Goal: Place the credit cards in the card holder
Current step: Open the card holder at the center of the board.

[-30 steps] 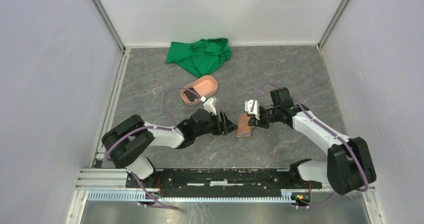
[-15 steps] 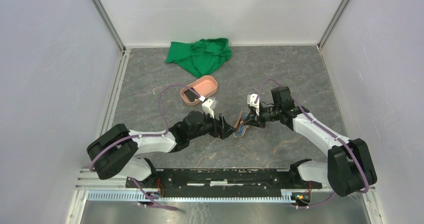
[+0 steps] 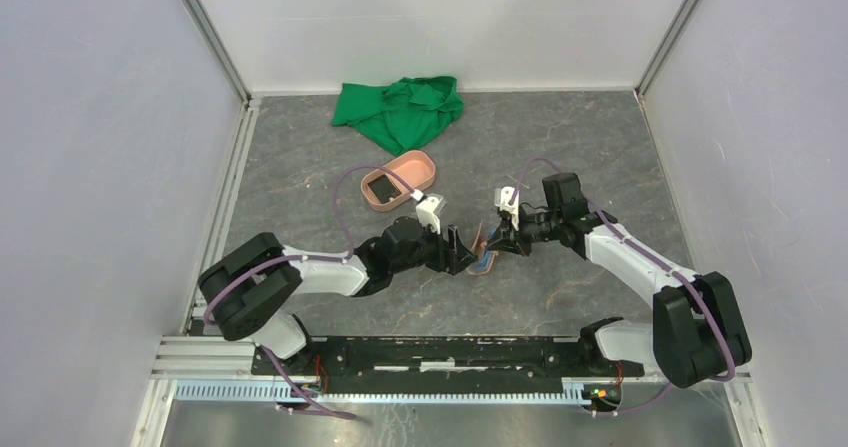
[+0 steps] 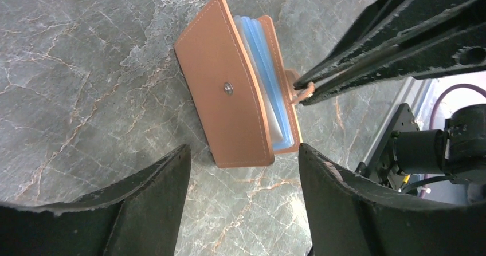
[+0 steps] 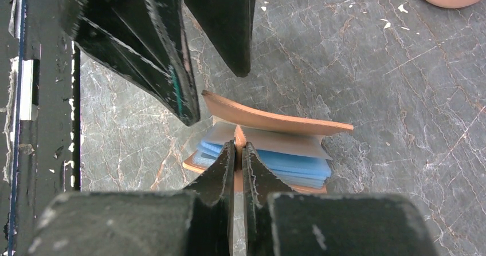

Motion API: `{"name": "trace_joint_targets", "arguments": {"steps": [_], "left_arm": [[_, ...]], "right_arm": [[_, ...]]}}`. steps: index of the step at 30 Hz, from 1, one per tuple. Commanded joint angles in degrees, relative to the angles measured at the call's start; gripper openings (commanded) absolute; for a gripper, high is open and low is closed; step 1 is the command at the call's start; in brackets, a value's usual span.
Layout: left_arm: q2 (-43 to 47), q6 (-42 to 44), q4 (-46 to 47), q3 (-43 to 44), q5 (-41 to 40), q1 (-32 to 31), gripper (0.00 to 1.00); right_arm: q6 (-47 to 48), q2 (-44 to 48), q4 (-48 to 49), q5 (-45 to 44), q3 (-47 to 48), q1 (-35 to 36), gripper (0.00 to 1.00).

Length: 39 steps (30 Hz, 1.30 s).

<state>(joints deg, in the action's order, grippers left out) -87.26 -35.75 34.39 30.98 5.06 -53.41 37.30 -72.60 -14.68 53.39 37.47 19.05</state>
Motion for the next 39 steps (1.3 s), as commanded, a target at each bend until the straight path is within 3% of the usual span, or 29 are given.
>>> {"name": "trace_joint_targets", "arguments": {"steps": [1,3,4,6,10,14,15,20,23,25,30,35,37,39], "left_arm": [[-2.95,1.58,0.64,2.81,-2.84,-0.47,0.69],[-3.67,2.17,-0.67,3.38,-4.48,-0.47,0.49],[-3.89,2.25,-1.87,3.39,-5.62,-0.47,0.28],[-3.53,1.99,-3.5,3.2,-10.07,-0.39,0.04],[-1.33,0.86,-3.4,0.73,-14.62,-0.32,0.02],[-1.0,1.35,-4.04,0.37,-14.73,-0.14,0.02],[-1.31,1.5,-4.47,0.49,-14.76,-0.05,0.02],[-3.46,2.22,-5.12,0.87,-13.83,0.06,0.02],[-3.65,3.0,-5.39,1.44,-12.62,0.06,0.02],[-3.19,3.57,-6.08,1.87,-12.31,0.06,0.02],[-2.86,4.53,-6.88,2.38,-12.09,0.06,0.02],[-3.45,4.29,-6.68,2.02,-11.08,0.15,0.02],[-3.53,4.36,-6.2,1.68,-10.44,0.11,0.02],[-3.61,4.45,-5.6,1.31,-10.13,0.14,0.02]], "right_arm": [[0.14,0.65,0.37,1.98,1.18,-0.37,0.0],[1.42,1.06,-0.81,1.99,1.2,-0.47,0.0],[3.66,1.39,-2.55,2.07,1.33,-0.49,0.0],[10.65,2.25,-7.53,1.82,1.48,-0.49,0.0],[26.8,4.83,-16.85,-2.58,-0.31,-0.53,0.0],[36.36,7.2,-18.82,-10.4,-6.13,-0.5,0.0],[36.73,7.52,-18.92,-12.66,-7.15,-0.48,0.04],[36.5,8.47,-20.95,-16.86,-8.63,-0.43,0.43],[36.12,9.09,-24.2,-12.8,-4.66,-0.57,0.59],[35.99,8.86,-26.08,-10.16,-0.89,-0.54,0.64],[31.38,4.34,-20.42,-8.72,4.13,-0.57,0.63],[30.54,-2.87,-17.45,-9.68,4.63,0.07,0.44],[30.69,-3.85,-16.79,-10.32,3.59,1.18,0.47],[29.95,-4.0,-14.88,-11.89,2.01,2.87,0.56]]}}
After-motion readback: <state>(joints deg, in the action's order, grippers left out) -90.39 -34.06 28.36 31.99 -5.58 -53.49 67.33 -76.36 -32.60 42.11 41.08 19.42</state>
